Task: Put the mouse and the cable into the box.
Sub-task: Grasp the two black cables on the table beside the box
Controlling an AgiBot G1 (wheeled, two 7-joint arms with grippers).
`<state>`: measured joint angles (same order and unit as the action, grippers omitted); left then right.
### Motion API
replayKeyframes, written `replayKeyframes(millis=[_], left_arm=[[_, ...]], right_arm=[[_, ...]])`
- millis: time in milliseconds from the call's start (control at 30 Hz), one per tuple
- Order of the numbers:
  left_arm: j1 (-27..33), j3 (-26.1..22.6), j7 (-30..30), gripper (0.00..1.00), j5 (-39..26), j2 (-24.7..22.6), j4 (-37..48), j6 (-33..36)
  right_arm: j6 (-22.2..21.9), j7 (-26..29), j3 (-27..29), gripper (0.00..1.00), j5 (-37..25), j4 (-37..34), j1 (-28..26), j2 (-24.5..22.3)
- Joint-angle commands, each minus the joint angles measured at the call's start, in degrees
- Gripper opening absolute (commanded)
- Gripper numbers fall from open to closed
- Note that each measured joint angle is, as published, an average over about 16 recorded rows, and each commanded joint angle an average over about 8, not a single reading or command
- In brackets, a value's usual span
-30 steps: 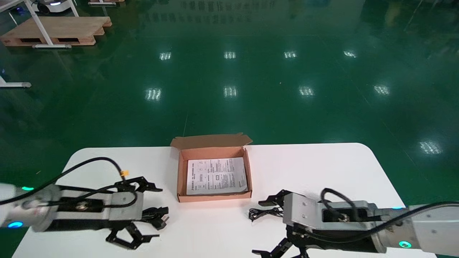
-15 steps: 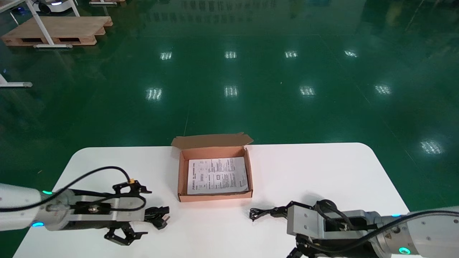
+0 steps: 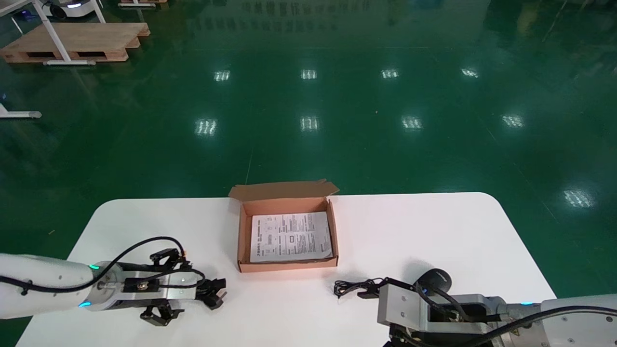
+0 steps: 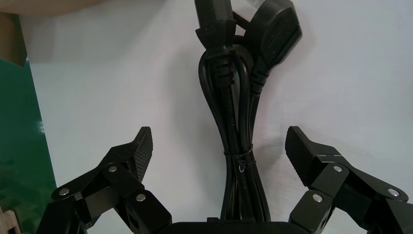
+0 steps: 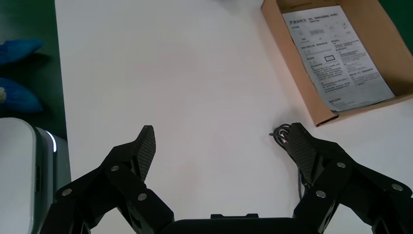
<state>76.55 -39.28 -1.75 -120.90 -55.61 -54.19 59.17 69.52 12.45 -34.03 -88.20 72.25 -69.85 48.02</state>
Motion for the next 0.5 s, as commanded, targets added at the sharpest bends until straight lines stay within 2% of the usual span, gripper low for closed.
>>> replayKeyframes(millis=[33,233,500], left_arm=[[0.6,-0.1,0.5,1.00,-0.2,-0.6,1.6,-0.2],[1.3,-0.2,1.6,1.00,0.1,-1.1,3.4,-0.1],[1.6,-0.2,2.4,1.00,0.4,-1.3,4.3,-0.2]], right_arm=[[-0.1,0.3,0.0,1.00,0.0,0.7,0.5,-0.3],[-4.7,-1.5,-3.1,1.00,-8.7,-5.0,-1.3,5.0],[-13.9,-8.0,-6.9,1.00,-19.2,-21.7,-6.2,15.9]])
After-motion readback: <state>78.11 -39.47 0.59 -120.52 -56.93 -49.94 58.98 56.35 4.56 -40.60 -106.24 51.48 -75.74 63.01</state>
